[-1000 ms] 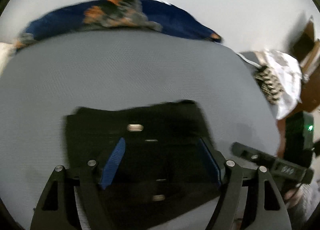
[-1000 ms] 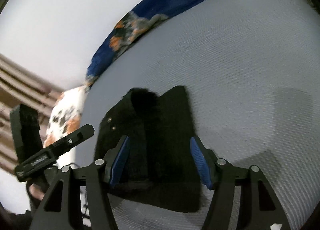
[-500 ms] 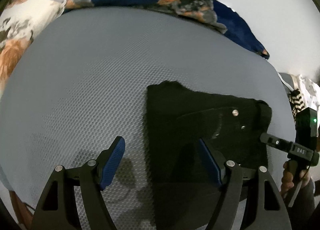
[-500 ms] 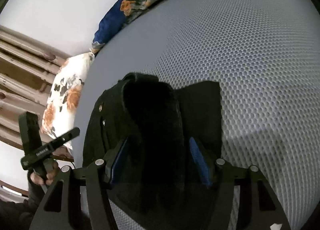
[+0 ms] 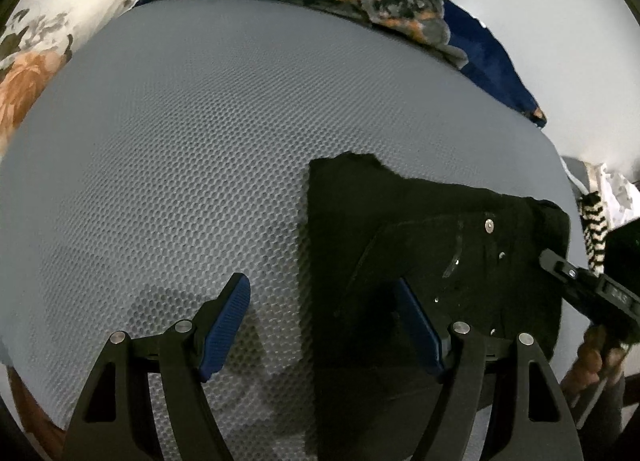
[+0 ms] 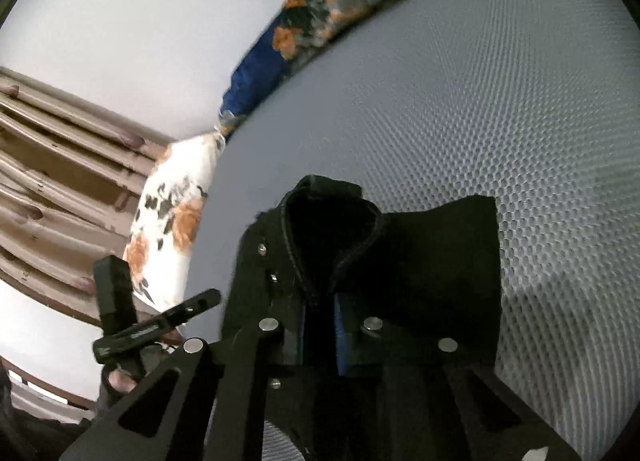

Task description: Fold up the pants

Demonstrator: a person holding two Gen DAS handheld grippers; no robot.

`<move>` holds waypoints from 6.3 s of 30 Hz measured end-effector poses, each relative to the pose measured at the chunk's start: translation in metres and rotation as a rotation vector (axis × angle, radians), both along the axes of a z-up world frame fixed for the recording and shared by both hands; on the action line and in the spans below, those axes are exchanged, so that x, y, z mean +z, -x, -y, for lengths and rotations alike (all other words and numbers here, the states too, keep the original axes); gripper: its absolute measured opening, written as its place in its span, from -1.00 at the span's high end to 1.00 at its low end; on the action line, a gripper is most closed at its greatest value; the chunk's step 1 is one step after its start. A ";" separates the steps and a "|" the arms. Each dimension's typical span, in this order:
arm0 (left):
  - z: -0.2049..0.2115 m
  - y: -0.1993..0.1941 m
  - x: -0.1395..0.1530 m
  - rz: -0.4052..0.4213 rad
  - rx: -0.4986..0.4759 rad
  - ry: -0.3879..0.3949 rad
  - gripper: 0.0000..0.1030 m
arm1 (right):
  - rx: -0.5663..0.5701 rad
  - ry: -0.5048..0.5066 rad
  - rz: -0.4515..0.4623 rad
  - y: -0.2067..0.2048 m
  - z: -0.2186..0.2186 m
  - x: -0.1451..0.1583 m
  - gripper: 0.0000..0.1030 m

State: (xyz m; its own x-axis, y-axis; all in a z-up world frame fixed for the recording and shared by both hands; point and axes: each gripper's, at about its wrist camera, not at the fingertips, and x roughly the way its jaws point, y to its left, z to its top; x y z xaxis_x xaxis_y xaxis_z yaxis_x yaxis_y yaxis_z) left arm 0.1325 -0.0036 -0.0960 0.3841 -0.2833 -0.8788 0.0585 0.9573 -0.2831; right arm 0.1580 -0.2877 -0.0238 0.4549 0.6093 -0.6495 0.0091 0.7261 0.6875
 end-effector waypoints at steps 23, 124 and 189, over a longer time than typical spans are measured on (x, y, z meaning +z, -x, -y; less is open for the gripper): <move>0.039 -0.015 -0.039 -0.006 -0.121 -0.133 -0.50 | -0.150 0.263 -0.097 0.030 0.015 -0.020 0.43; -0.002 0.010 -0.037 -0.153 -0.152 0.238 -0.50 | -0.059 0.078 -0.229 0.062 0.054 -0.039 -0.08; 0.033 -0.012 -0.018 -0.055 -0.177 0.195 0.50 | -0.089 -0.008 -0.110 0.023 0.011 -0.034 0.52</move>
State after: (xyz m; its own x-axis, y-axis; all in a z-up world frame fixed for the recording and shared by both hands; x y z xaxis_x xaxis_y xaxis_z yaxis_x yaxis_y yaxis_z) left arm 0.1447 -0.0370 -0.1135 0.2669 -0.5078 -0.8191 0.1998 0.8606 -0.4685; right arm 0.1354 -0.2987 -0.0577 0.4339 0.5750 -0.6936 0.1492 0.7134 0.6847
